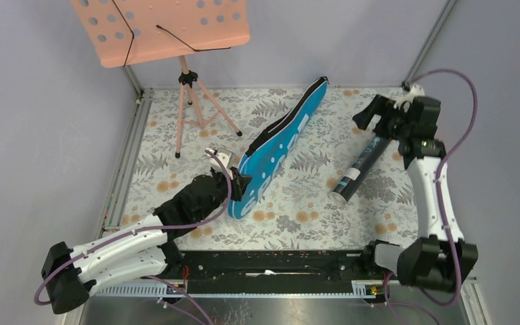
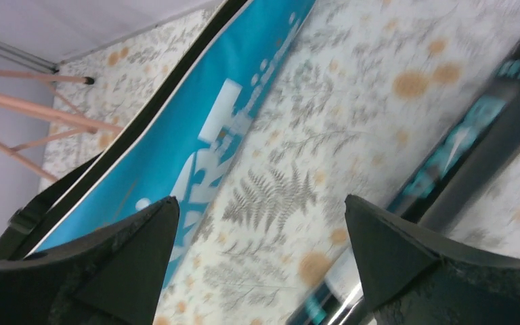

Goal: Pack up the badminton gear

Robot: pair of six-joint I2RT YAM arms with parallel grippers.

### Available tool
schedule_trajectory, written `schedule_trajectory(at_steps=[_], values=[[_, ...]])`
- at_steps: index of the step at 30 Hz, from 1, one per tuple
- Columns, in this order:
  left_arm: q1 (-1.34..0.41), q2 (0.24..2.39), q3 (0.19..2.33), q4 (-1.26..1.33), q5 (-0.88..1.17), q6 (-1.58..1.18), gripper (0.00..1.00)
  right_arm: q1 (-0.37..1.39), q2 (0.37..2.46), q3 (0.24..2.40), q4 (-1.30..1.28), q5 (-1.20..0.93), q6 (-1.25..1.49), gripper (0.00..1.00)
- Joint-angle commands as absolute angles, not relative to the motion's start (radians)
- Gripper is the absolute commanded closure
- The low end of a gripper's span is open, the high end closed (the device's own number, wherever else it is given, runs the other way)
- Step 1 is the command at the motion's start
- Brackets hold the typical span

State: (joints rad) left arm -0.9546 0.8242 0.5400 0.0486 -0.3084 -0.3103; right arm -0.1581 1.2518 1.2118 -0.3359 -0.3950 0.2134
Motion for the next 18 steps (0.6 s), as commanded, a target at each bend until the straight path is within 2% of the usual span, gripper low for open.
schedule_trajectory(at_steps=[1,3,4,8,9,12,14,15,18], values=[[-0.920,0.809,0.553,0.372,-0.090,-0.584,1.00,-0.156,1.067,0.930,-0.056,-0.446,0.575,0.00],[-0.909,0.813,0.540,0.405,-0.085,-0.645,1.00,-0.156,0.964,0.763,0.143,-0.503,0.713,0.00],[-0.908,0.819,0.552,0.358,-0.132,-0.662,1.00,-0.156,0.920,0.718,0.151,-0.517,0.715,0.00],[-0.906,0.860,0.580,0.094,-0.311,-0.724,1.00,-0.156,0.791,0.700,-0.129,-0.434,0.581,0.00],[-0.905,0.864,0.575,0.055,-0.374,-0.749,0.97,-0.156,0.762,0.694,-0.179,-0.409,0.554,0.00],[-0.906,0.872,0.582,-0.095,-0.595,-0.812,0.52,-0.156,0.672,0.651,-0.244,-0.346,0.535,0.00],[-0.906,0.878,0.622,-0.213,-0.691,-0.822,0.09,-0.156,0.618,0.628,-0.251,-0.310,0.534,0.00],[-0.906,0.880,0.653,-0.269,-0.723,-0.816,0.02,-0.156,0.595,0.628,-0.268,-0.288,0.532,0.00],[-0.906,0.878,0.739,-0.422,-0.825,-0.805,0.01,-0.156,0.549,0.649,-0.336,-0.238,0.532,0.00]])
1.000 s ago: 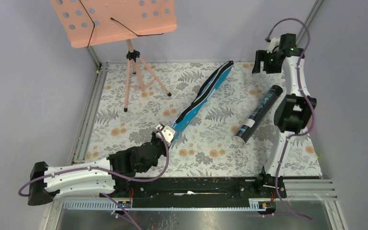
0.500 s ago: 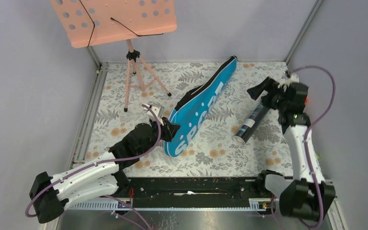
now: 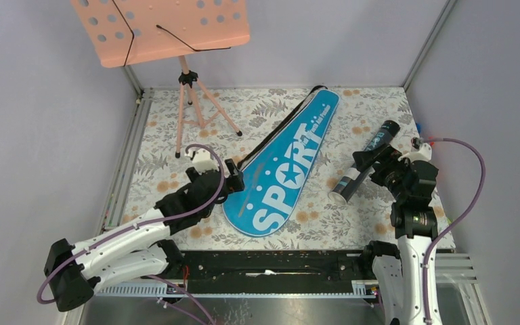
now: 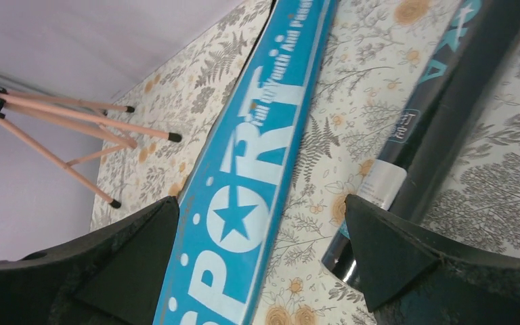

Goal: Pack up the badminton gear

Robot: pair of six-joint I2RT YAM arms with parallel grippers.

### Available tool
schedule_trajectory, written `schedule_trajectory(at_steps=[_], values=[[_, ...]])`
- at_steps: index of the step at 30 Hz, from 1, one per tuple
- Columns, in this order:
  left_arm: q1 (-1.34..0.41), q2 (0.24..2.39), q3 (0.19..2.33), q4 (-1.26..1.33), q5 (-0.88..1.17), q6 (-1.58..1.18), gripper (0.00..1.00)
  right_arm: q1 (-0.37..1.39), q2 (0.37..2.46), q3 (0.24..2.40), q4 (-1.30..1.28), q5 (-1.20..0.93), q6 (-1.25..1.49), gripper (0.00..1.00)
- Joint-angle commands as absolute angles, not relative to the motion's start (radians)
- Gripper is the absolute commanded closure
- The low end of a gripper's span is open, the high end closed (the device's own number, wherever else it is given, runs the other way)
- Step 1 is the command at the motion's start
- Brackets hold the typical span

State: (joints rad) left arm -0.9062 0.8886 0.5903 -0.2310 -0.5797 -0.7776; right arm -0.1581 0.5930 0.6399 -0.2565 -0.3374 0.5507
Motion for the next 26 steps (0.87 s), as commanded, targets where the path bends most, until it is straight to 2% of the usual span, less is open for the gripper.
schedule_trajectory(at_steps=[1,7,12,18,26], values=[[-0.905,0.874,0.764,-0.461,-0.863,-0.803,0.01,-0.156,0.539,0.650,-0.345,-0.230,0.529,0.00],[-0.905,0.844,0.885,-0.727,-1.084,-0.872,0.01,-0.156,0.528,0.674,-0.453,-0.109,0.493,0.00],[-0.905,0.799,0.905,-0.910,-1.173,-0.973,0.01,-0.156,0.508,0.712,-0.555,0.041,0.462,0.00],[-0.905,0.669,0.816,-0.949,-1.162,-1.001,0.01,-0.156,0.459,0.709,-0.597,0.175,0.427,0.00],[-0.906,0.510,0.746,-0.947,-1.177,-0.992,0.01,-0.156,0.450,0.696,-0.600,0.223,0.407,0.00]])
